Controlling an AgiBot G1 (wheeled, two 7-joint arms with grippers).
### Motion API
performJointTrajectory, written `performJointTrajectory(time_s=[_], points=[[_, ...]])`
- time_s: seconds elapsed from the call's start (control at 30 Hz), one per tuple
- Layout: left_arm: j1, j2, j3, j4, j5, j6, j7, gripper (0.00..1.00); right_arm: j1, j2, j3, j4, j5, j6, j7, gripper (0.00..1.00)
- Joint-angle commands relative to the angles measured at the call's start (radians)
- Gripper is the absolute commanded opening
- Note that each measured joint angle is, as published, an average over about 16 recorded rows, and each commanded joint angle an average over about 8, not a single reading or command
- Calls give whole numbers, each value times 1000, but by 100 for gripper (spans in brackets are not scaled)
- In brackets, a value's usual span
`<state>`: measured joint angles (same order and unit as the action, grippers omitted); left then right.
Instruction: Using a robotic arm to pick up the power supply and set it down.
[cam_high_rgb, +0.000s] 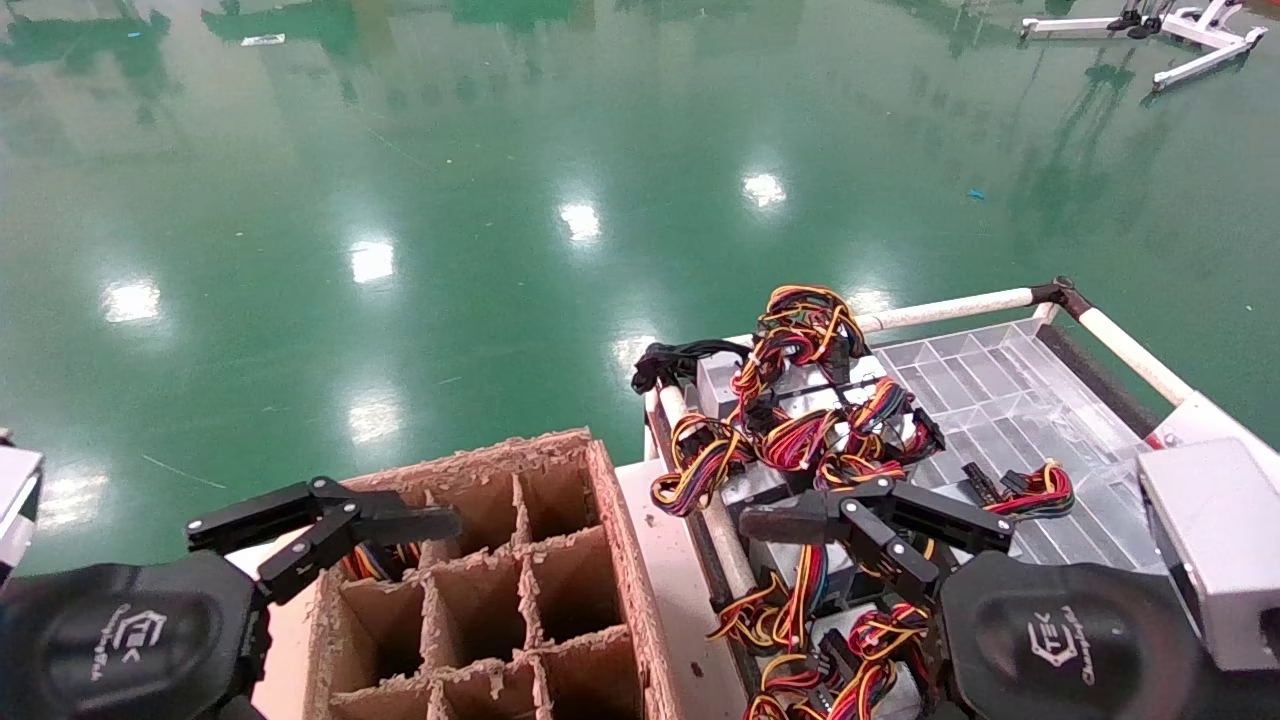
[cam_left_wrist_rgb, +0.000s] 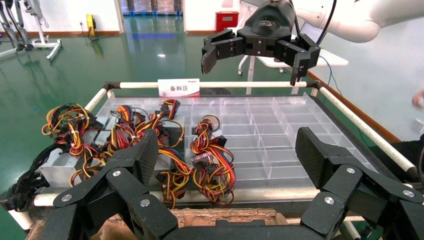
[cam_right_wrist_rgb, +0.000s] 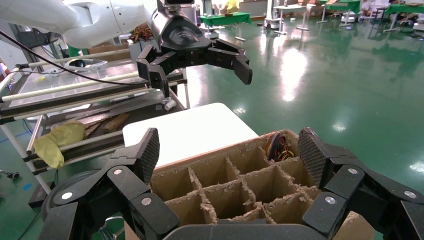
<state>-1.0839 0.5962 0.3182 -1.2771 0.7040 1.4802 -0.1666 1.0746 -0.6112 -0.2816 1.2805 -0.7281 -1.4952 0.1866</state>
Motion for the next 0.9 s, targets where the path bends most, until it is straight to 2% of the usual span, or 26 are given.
performJointTrajectory(time_s=[0.03, 0.57, 0.73, 0.9], points=[[0, 0, 0, 0, 0, 0, 0, 0, 0, 0, 0, 0, 0, 0, 0, 100], [0, 0, 0, 0, 0, 0, 0, 0, -1, -1, -4, -6, -12, 4, -1, 100], [0, 0, 0, 0, 0, 0, 0, 0, 24, -20, -37, -29, -89, 27, -1, 100], [0, 0, 0, 1, 0, 0, 0, 0, 93, -91, -100, -80, -208, 51, 5, 100]])
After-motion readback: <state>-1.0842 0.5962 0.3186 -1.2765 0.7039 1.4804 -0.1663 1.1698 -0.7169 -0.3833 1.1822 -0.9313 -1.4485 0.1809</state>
